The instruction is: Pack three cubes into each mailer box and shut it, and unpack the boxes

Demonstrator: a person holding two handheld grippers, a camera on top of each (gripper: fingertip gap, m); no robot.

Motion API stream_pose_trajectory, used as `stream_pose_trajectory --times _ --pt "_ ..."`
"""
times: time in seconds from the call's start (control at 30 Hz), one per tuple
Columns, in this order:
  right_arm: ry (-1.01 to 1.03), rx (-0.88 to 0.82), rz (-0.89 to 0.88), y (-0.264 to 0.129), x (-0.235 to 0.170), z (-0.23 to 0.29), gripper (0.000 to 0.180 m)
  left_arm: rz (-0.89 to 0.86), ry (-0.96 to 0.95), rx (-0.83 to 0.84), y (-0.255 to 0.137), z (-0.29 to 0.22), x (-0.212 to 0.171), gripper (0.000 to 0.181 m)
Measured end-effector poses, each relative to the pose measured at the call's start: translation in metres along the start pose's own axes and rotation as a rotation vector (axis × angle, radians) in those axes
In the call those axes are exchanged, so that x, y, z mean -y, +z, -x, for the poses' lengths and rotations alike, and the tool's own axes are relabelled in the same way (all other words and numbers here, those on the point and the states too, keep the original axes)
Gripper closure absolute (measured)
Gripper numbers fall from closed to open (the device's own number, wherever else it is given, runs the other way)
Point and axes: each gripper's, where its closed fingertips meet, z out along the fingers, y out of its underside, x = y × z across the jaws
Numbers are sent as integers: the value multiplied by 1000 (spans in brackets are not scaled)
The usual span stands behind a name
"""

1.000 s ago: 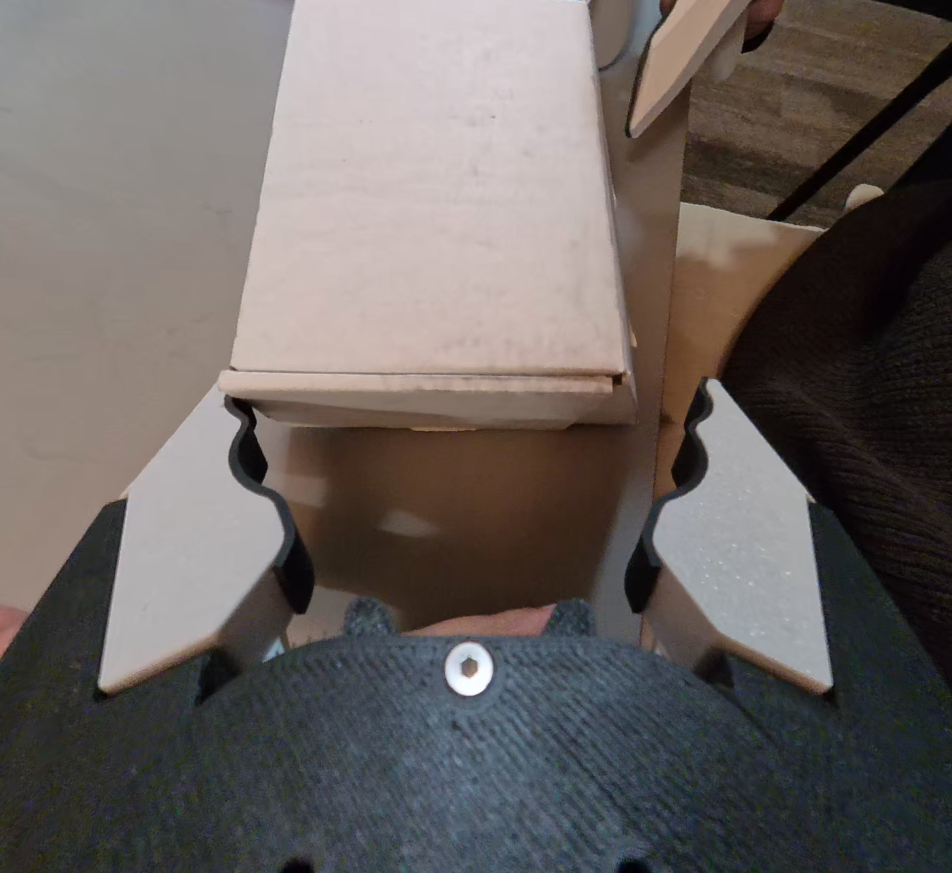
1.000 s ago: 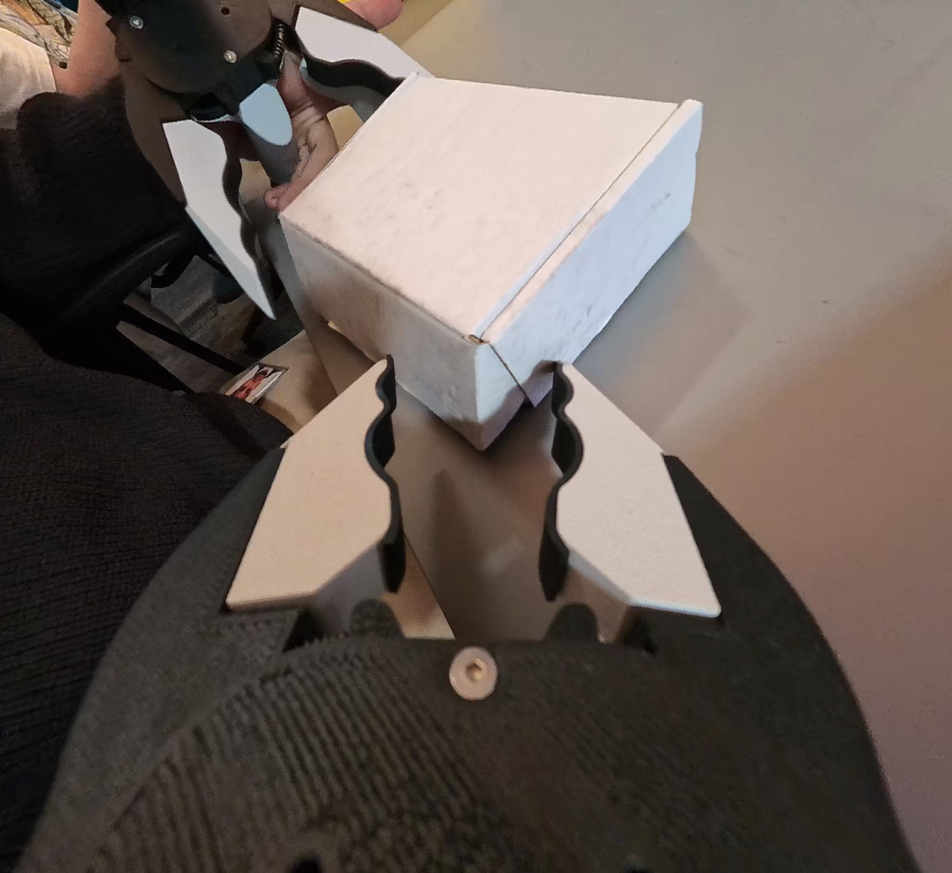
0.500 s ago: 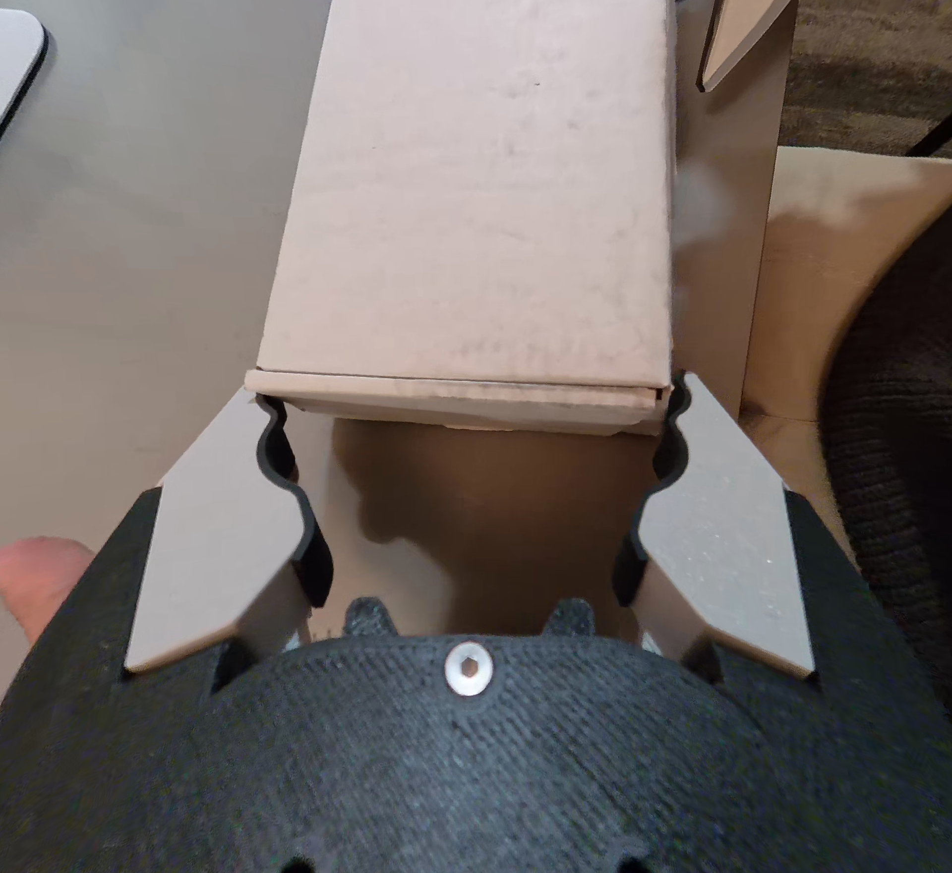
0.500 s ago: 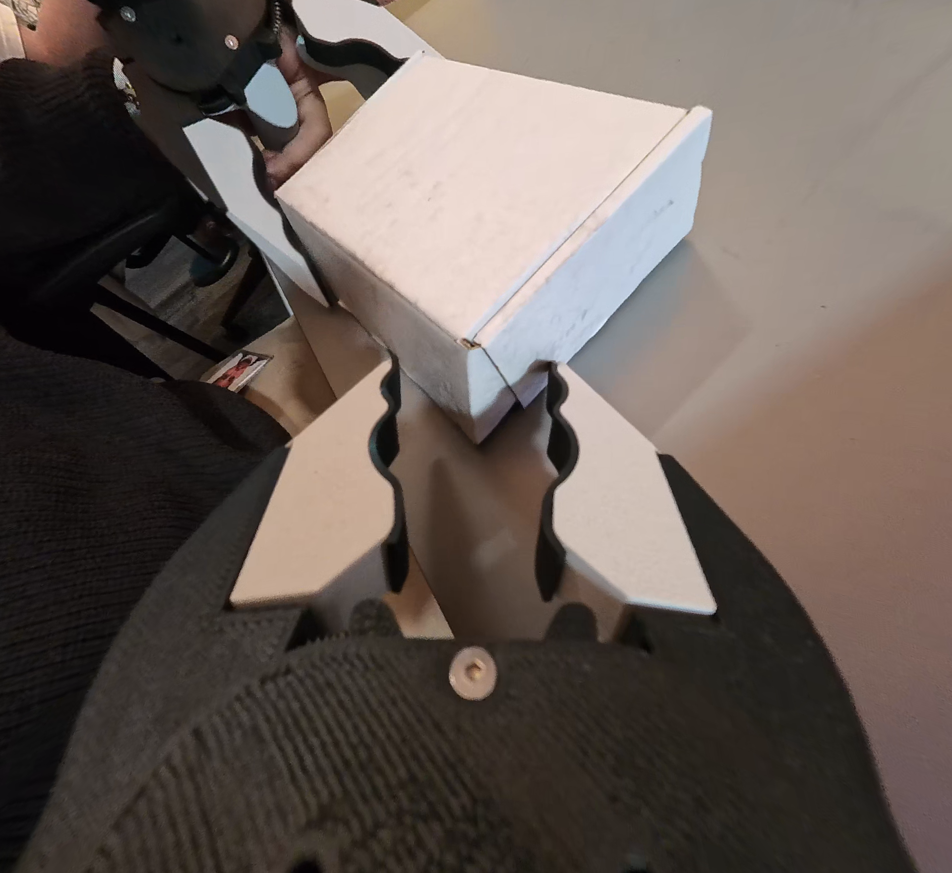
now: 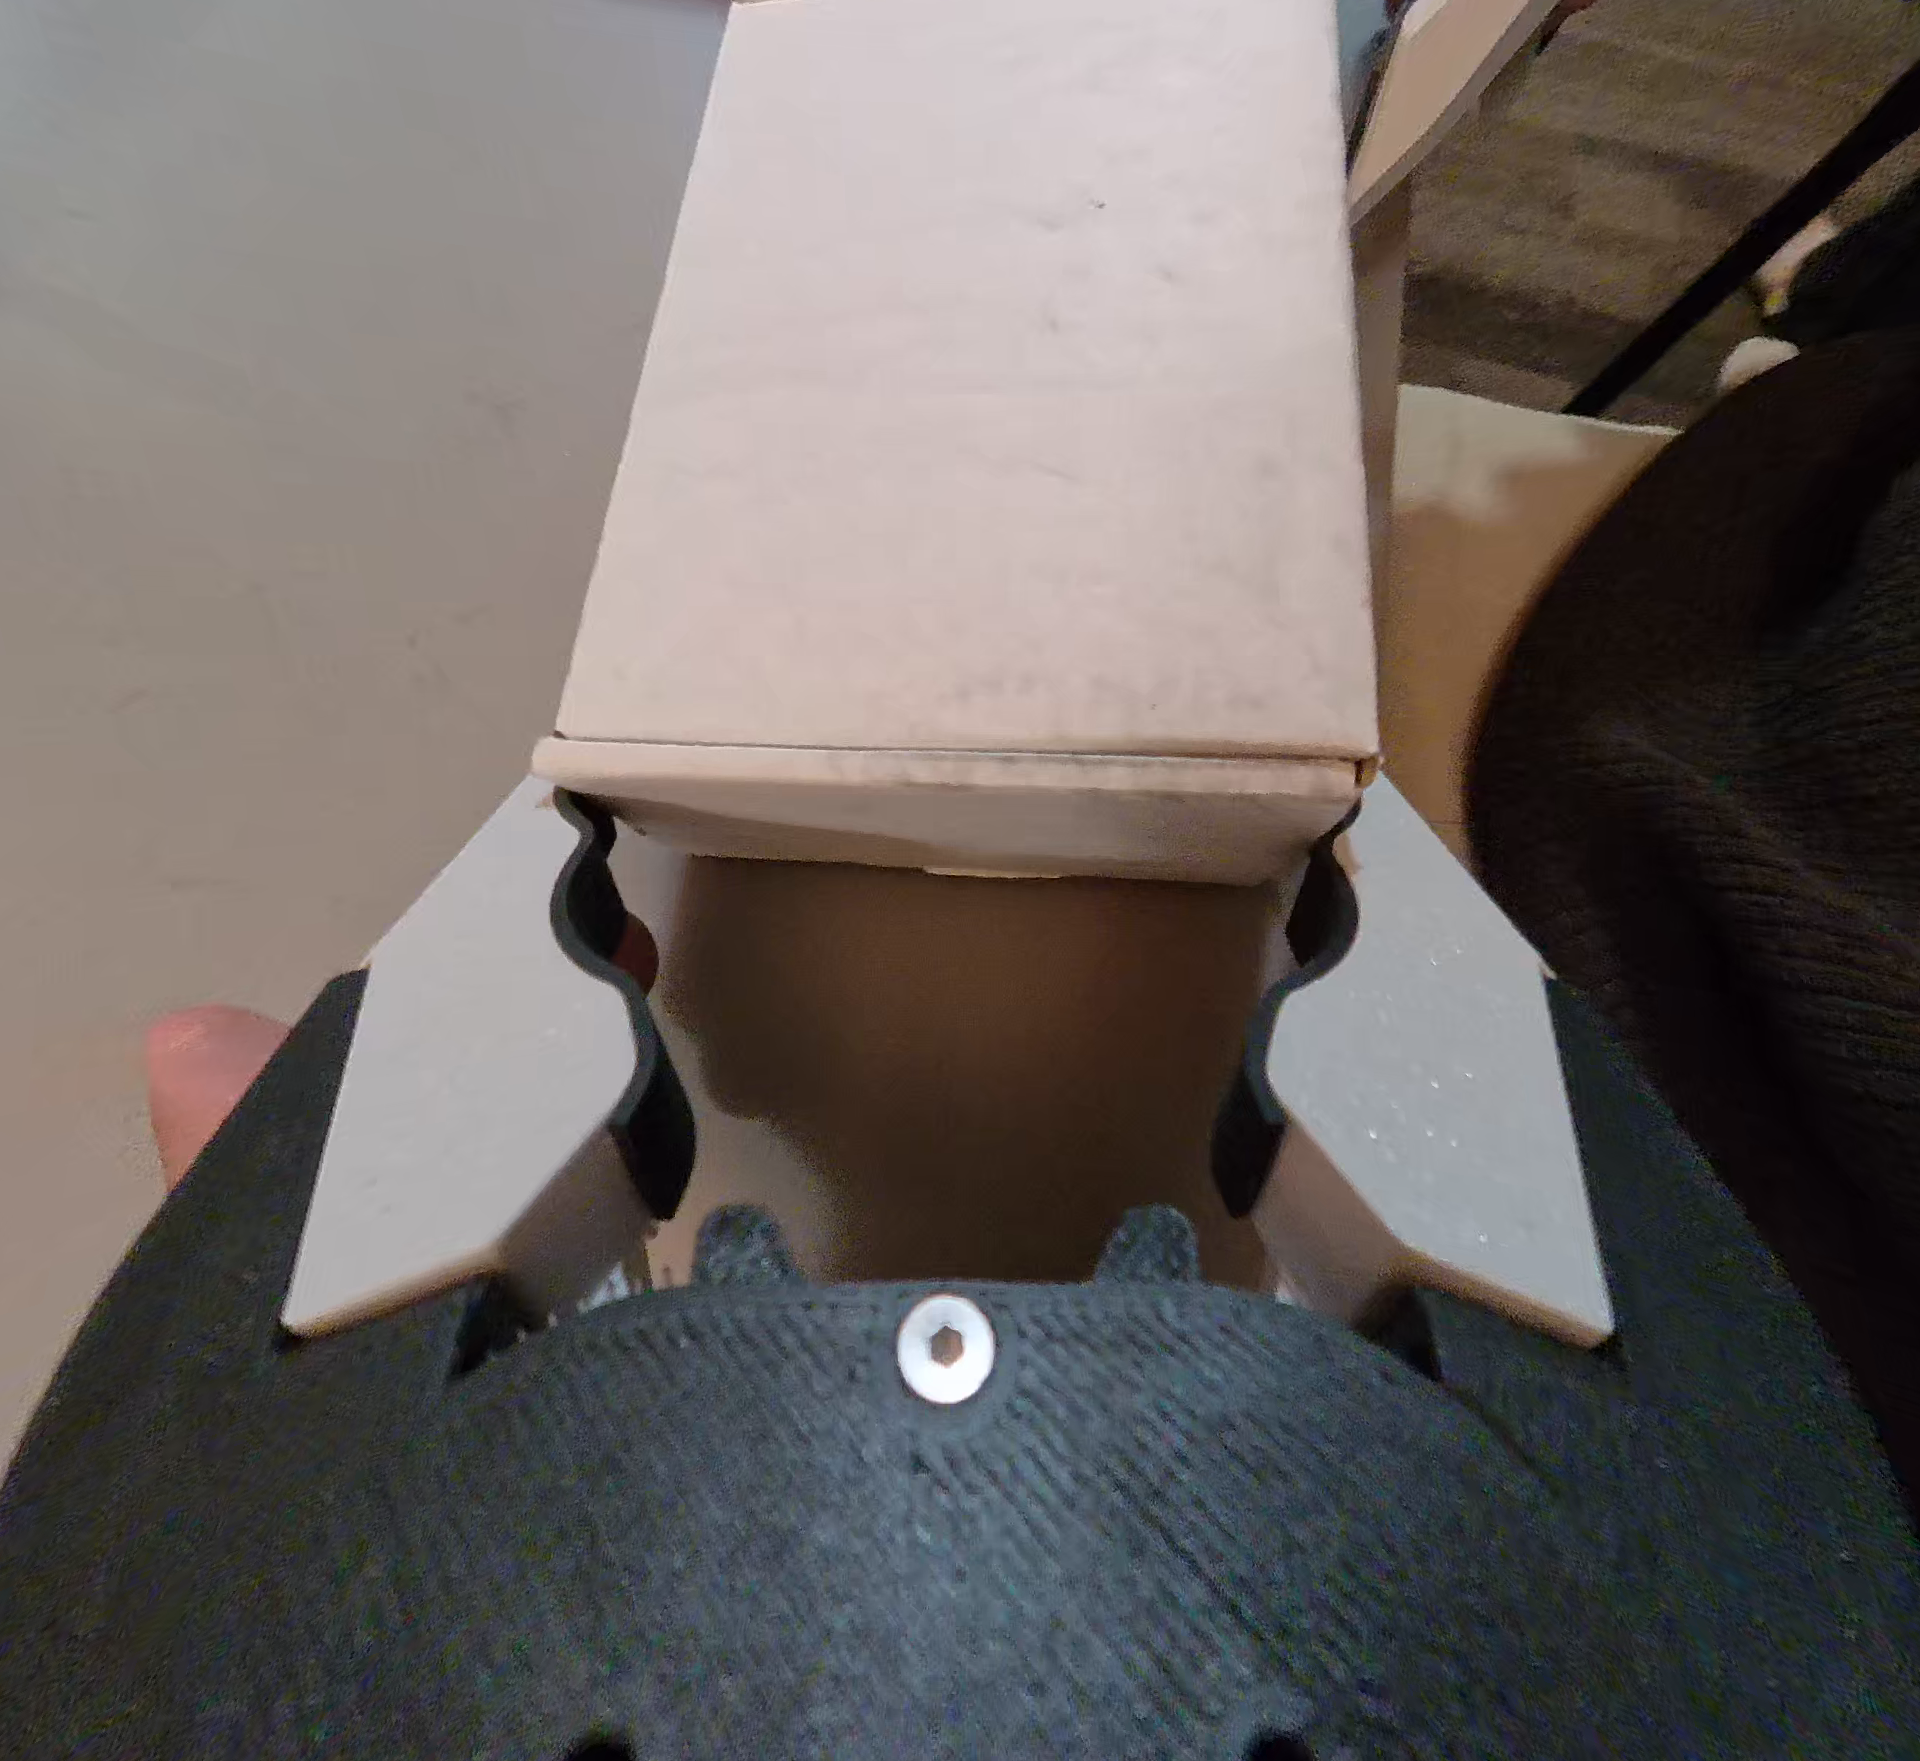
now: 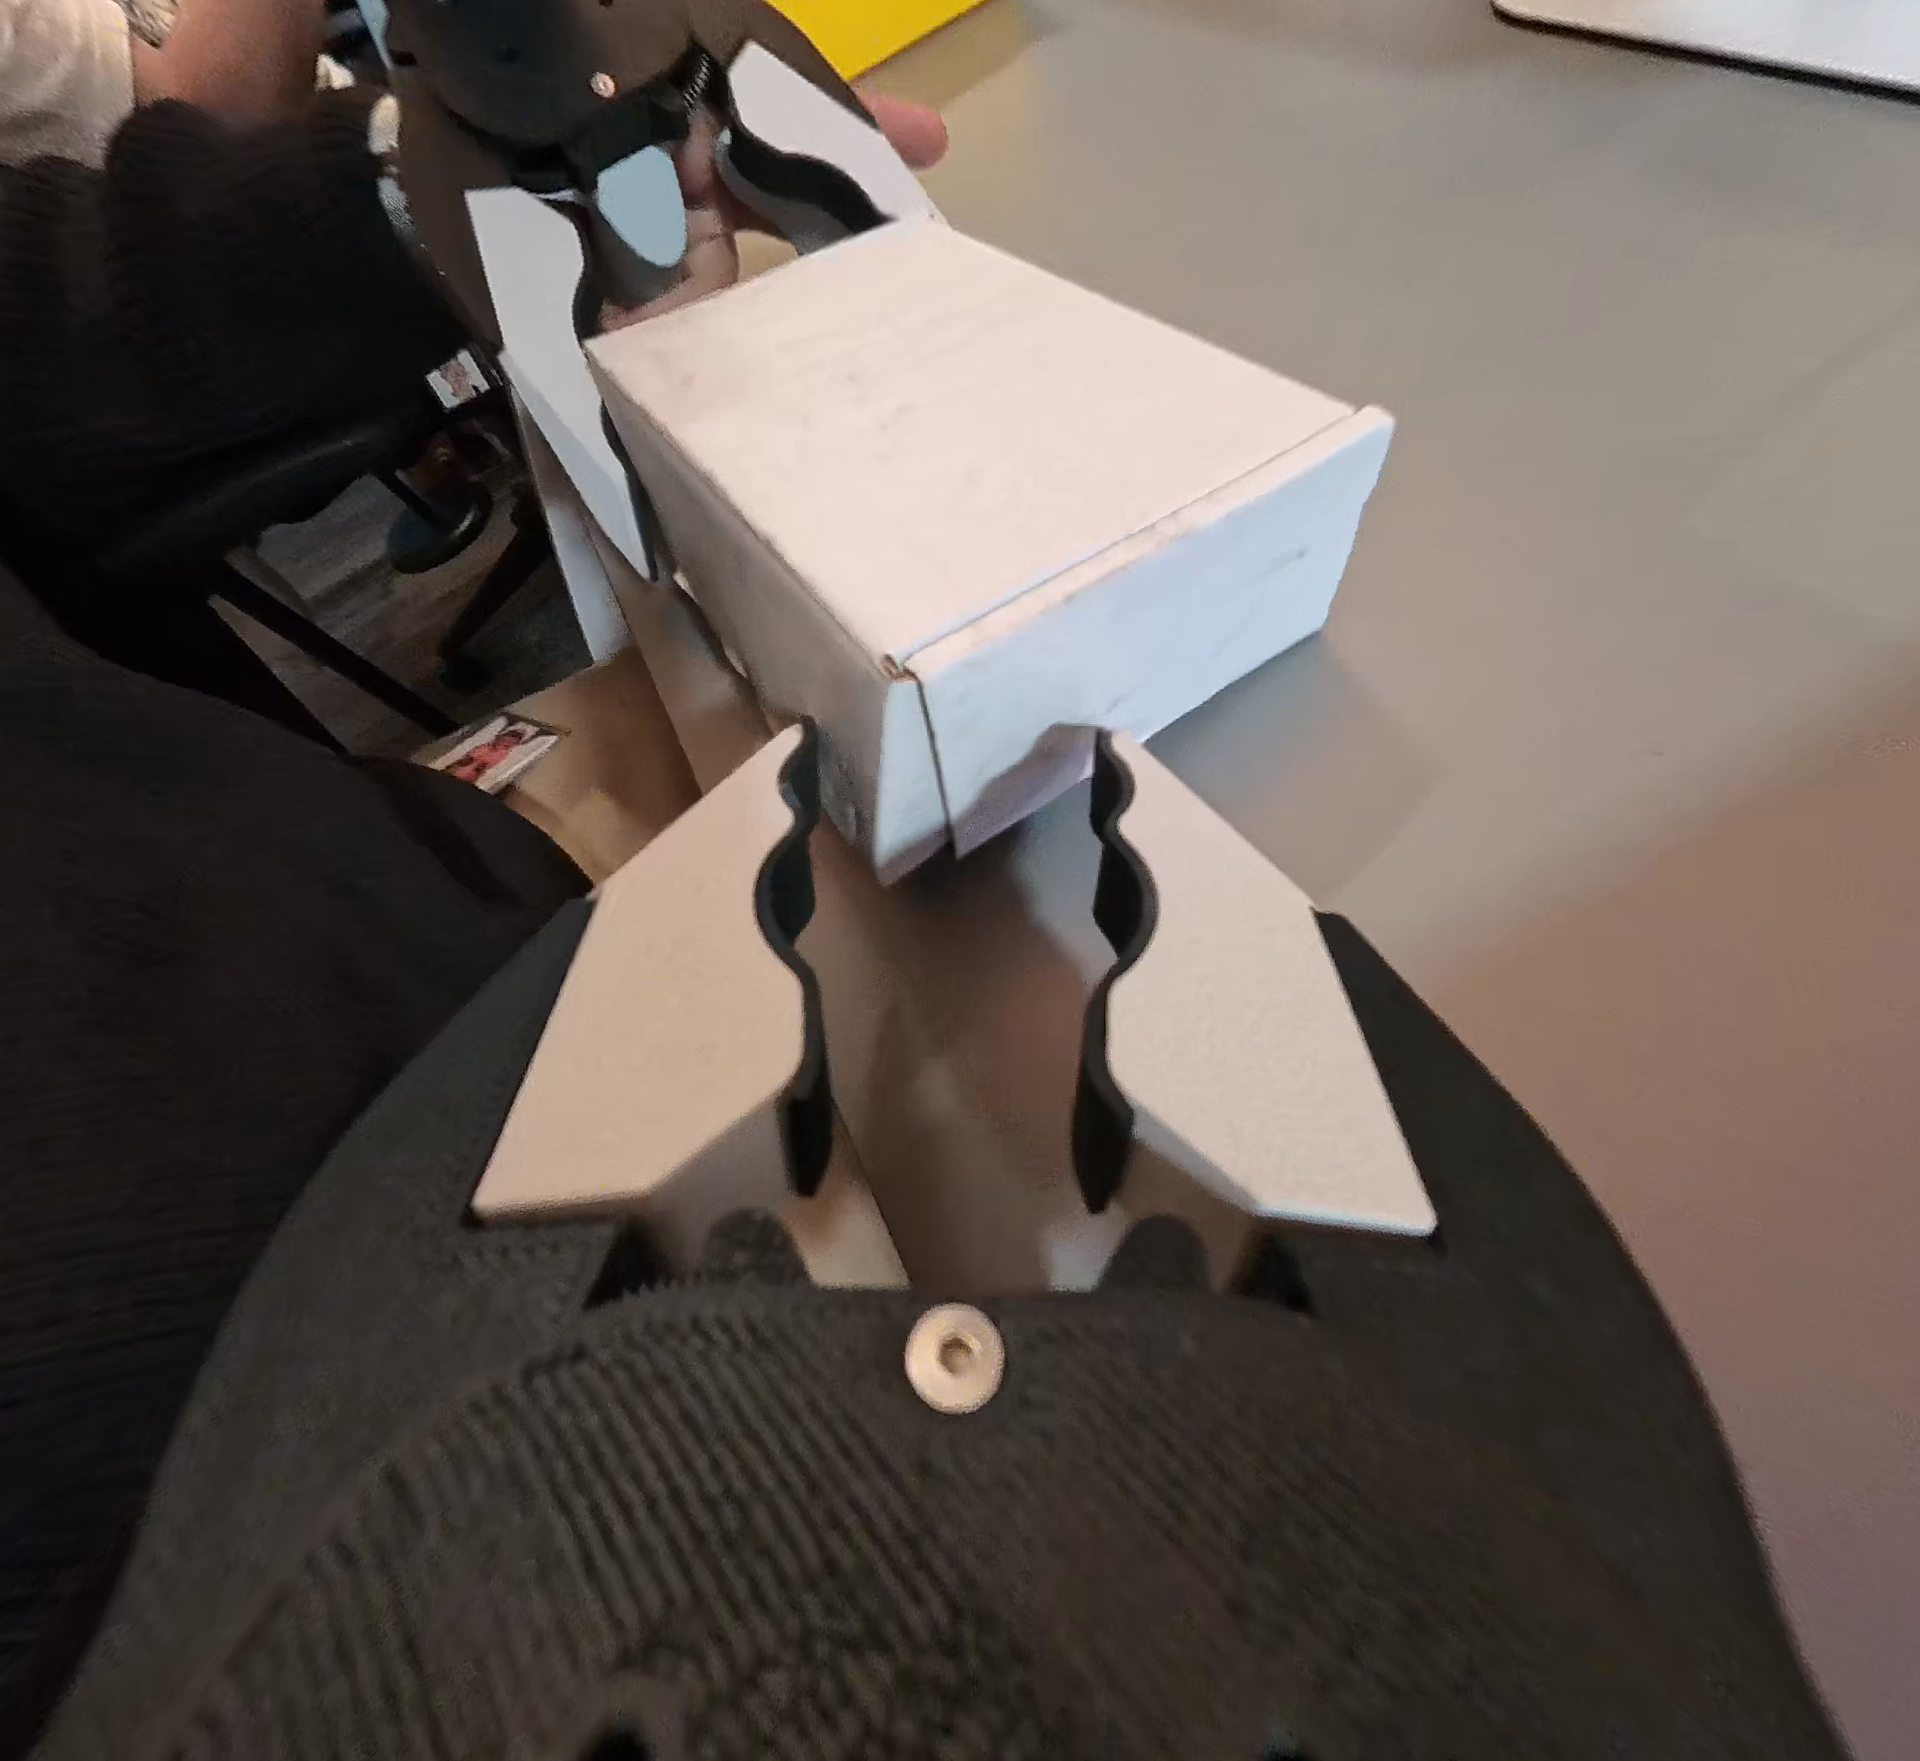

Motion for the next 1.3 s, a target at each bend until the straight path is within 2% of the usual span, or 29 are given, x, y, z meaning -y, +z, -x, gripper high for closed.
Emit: stream_pose_trajectory --times 0.03,0.23,0.53,1.17,1.3 --pt "1 6 -10 -1 2 1 124 -10 -15 -24 -2 -1 0 51" --pt "-1 68 -14 1 1 12 113 -71 -131 -153 -16 -5 1 51" --pt "-1 131 -40 -2 6 22 144 -73 -136 -167 -18 -6 0 51" --pt "-82 57 -8 2 2 16 153 -59 -118 -148 -16 -5 -2 53" --pt "-24 78 -19 1 2 16 152 -59 -117 -140 -16 -4 -2 53"
